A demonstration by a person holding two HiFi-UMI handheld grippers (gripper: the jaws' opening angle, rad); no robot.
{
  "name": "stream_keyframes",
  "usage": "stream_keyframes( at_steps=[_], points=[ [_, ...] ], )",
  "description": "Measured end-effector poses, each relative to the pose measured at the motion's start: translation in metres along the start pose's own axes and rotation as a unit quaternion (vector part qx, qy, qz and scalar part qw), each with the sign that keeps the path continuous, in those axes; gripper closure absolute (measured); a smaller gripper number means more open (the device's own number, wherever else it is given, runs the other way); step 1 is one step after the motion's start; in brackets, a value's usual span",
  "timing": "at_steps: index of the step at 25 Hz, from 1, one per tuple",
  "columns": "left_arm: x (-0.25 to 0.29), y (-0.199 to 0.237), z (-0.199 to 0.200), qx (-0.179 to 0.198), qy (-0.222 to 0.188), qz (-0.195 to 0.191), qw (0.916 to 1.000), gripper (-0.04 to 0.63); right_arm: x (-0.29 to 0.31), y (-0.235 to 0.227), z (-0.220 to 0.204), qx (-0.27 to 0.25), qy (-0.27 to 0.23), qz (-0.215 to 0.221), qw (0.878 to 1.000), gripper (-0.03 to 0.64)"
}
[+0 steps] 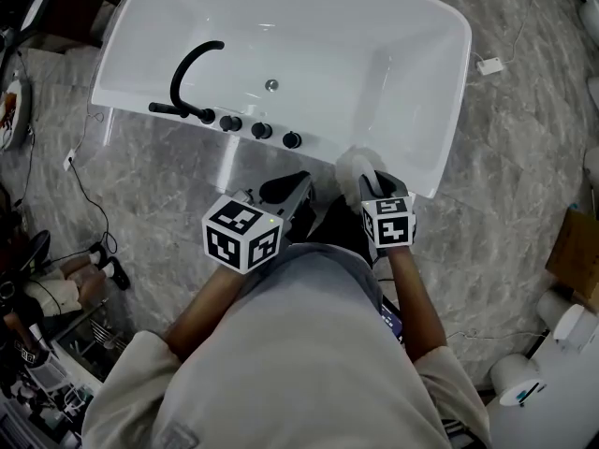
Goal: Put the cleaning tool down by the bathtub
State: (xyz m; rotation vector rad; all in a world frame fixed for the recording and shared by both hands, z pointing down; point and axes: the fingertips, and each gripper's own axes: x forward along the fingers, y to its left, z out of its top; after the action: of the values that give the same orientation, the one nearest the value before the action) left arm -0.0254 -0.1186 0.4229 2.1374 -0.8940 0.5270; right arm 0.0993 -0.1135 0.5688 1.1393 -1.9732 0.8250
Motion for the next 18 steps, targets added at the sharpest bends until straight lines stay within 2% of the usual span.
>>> stream_keyframes(
  at_steps=[11,18],
  points=[
    [-0.006,0.011,-0.004,-0.012,0.0,0.015,0.9998,0.586,0.024,0.007,-0.004,-0.048,0.021,0.02,0.998,0.528],
    [-0.005,0.009,-0.006,-0.015,0.007,0.016,0.9997,0.586,0.036,0.009,-0.003,-0.101,0.024,0.044,0.994,0.528]
  ],
)
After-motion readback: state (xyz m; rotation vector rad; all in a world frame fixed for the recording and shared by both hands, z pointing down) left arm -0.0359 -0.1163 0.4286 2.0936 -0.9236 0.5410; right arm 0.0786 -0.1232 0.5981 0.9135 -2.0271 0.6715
